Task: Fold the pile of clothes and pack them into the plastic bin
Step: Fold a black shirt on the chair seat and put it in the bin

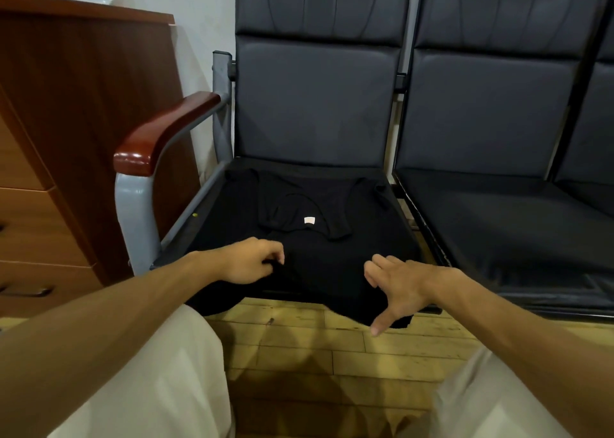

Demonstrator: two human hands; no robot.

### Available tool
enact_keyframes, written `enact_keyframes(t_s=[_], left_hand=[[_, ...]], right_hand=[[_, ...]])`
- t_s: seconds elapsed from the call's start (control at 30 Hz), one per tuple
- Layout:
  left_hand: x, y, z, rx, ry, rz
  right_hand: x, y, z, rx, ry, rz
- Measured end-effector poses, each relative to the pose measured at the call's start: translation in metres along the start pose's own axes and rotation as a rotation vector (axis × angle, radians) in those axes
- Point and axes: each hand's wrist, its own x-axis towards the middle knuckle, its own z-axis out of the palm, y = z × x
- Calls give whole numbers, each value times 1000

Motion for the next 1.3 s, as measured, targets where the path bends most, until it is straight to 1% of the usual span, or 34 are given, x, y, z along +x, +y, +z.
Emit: enact_keyframes(t_s=[0.1,0.17,0.3,0.37,0.43,0.53,0.6,0.67,0.73,0.83,0.9,0.97,1.0,1.03,1.1,1.17,1.2,1.23,1.3], left_hand=[[5,-2,-1,-161,100,-112],[8,-1,-1,-216,139,-163],[8,-7,-3,-153,246,-212],[6,-14,-5,-95,231,-224],[1,-18,-7,-28,181,-231],[-3,-22,-8,158,130,-253],[-6,-27,-9,195,152,-313],[-10,-33,-12,163,235,-412],[-16,-36,-17,96,384,-531],[-27,-40,-24,-59,655,-678],[-32,-47,-27,-184,738,-733],[-34,-52,-28,-312,743,-725],[-35,-53,-28,-394,728,-703],[-35,-54,-27,-499,699,-684],[-37,-53,-26,-706,665,-665],[-40,-53,-27,-800,699,-686],[-41,-54,-28,-826,726,-700],[-42,-55,-28,-858,750,-705],[-46,-50,-30,-960,753,-655]], right_hand=[[4,-11,9,-254,42,38],[7,-14,13,-295,119,31],[3,-7,5,-143,157,7],[2,-3,2,-105,211,38],[4,3,2,-71,272,106],[6,15,1,57,347,230],[6,23,-3,162,410,320],[7,28,-7,265,458,415],[9,30,-9,296,481,480],[10,33,-10,160,428,509],[10,37,-8,85,361,509],[11,41,-5,122,308,462],[12,43,-4,195,302,415],[13,44,-3,287,319,357],[13,41,-4,454,404,244],[12,38,-7,543,486,180],[11,36,-9,568,500,163],[10,34,-10,583,503,151],[8,33,-12,594,483,149]])
